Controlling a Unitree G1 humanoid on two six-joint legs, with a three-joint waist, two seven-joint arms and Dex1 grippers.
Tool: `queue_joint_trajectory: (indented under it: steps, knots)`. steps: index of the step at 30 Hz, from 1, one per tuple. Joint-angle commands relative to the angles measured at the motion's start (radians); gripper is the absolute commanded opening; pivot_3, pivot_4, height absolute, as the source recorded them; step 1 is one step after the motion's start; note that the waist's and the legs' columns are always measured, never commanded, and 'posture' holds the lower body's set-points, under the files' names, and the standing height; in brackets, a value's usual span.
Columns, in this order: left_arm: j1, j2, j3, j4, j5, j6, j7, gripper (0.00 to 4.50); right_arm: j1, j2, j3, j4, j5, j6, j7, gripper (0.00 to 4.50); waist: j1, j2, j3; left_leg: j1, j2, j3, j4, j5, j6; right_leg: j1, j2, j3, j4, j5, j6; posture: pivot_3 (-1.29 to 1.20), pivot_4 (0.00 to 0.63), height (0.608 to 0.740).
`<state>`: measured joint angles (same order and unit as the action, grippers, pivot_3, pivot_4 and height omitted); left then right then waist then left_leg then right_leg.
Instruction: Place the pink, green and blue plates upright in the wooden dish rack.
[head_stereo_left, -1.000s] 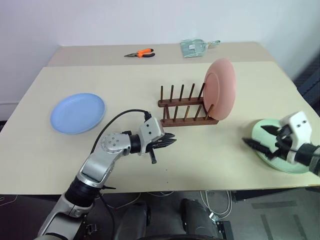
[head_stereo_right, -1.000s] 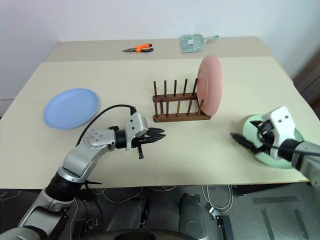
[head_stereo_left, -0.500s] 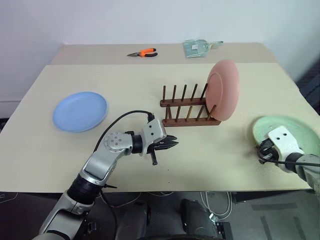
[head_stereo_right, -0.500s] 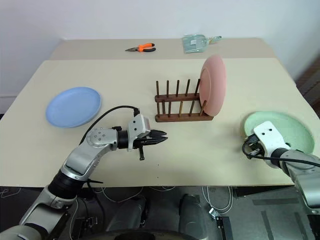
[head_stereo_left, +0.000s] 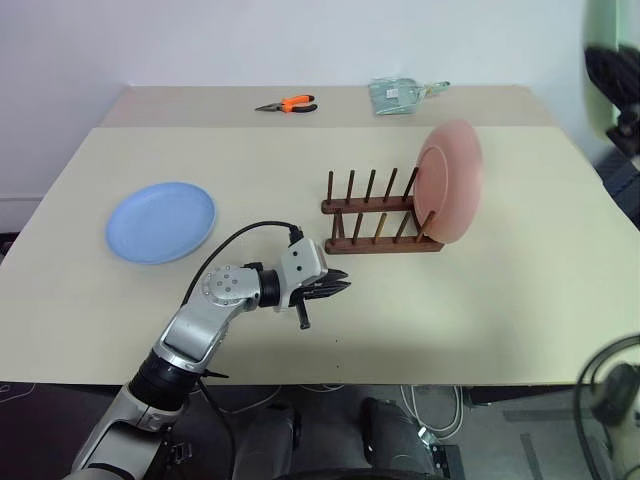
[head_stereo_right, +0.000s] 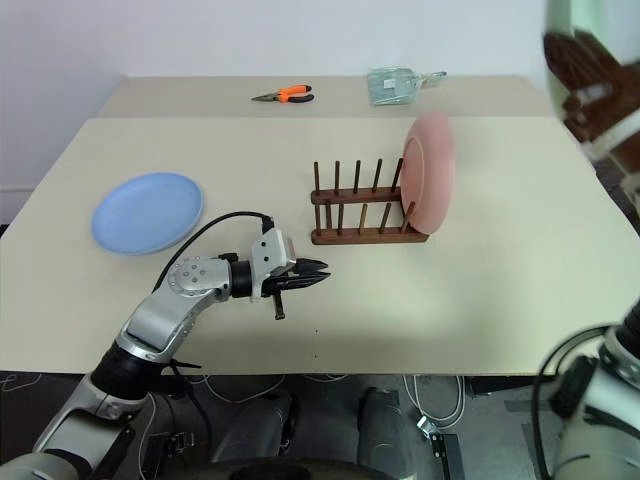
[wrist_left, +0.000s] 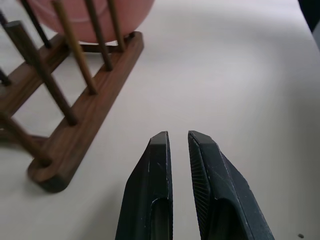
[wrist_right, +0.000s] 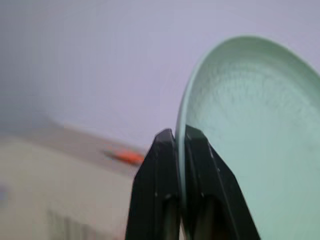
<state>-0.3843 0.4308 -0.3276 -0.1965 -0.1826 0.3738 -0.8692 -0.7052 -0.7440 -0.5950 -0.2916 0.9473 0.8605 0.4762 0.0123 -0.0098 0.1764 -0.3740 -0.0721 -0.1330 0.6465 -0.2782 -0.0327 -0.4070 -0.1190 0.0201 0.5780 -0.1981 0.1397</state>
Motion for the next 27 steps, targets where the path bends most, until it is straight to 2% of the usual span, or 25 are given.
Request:
queue_joint_trajectory:
  steps: [1, 5, 9, 14, 24, 27]
  knots:
    - [-0.002, -0.001, 0.020, -0.017, 0.002, -0.022, 0.010, 0.55, -0.108, 0.111, 0.042, -0.036, 0.282, 0.066, -0.130, 0.04, -0.001, 0.000, 0.000, 0.000, 0.000, 0.000, 0.000, 0.000, 0.000, 0.000, 0.000, 0.000, 0.000, -0.001, -0.001, 0.00, 0.150, 0.740]
    - [0.012, -0.006, 0.039, -0.032, -0.015, -0.008, 0.030, 0.55, -0.103, 0.258, 0.113, -0.012, 0.447, 0.086, -0.334, 0.04, -0.003, 0.000, 0.000, 0.001, 0.000, -0.001, -0.001, 0.000, 0.000, -0.001, 0.001, 0.000, 0.001, 0.000, -0.002, 0.00, 0.150, 0.740]
    - [0.030, -0.005, 0.055, -0.061, -0.035, 0.012, 0.039, 0.55, -0.035, 0.327, 0.152, 0.023, 0.525, 0.077, -0.491, 0.04, 0.002, 0.000, 0.000, -0.001, 0.000, -0.001, 0.000, 0.000, 0.000, -0.002, 0.000, 0.000, 0.001, 0.000, -0.001, 0.00, 0.150, 0.740]
    - [0.040, 0.000, 0.054, -0.074, -0.037, 0.020, 0.040, 0.55, 0.017, 0.381, 0.183, 0.053, 0.595, 0.046, -0.589, 0.04, -0.005, 0.001, 0.000, 0.000, -0.001, 0.000, -0.001, 0.000, 0.000, -0.002, 0.001, 0.001, 0.002, 0.001, 0.000, 0.00, 0.150, 0.740]
    - [0.041, 0.002, 0.052, -0.084, -0.037, 0.031, 0.043, 0.55, 0.024, 0.407, 0.226, 0.115, 0.621, -0.006, -0.668, 0.04, -0.025, 0.002, 0.000, 0.000, 0.000, 0.000, -0.001, 0.000, 0.000, -0.003, 0.002, 0.001, 0.003, 0.001, 0.001, 0.00, 0.150, 0.740]
    - [0.041, 0.001, 0.049, -0.082, -0.035, 0.031, 0.044, 0.55, 0.017, 0.407, 0.231, 0.130, 0.627, -0.017, -0.665, 1.04, -0.025, 0.002, 0.000, 0.000, 0.000, 0.000, -0.001, 0.000, 0.000, -0.003, 0.002, 0.001, 0.003, 0.001, 0.001, 0.00, 0.150, 0.740]
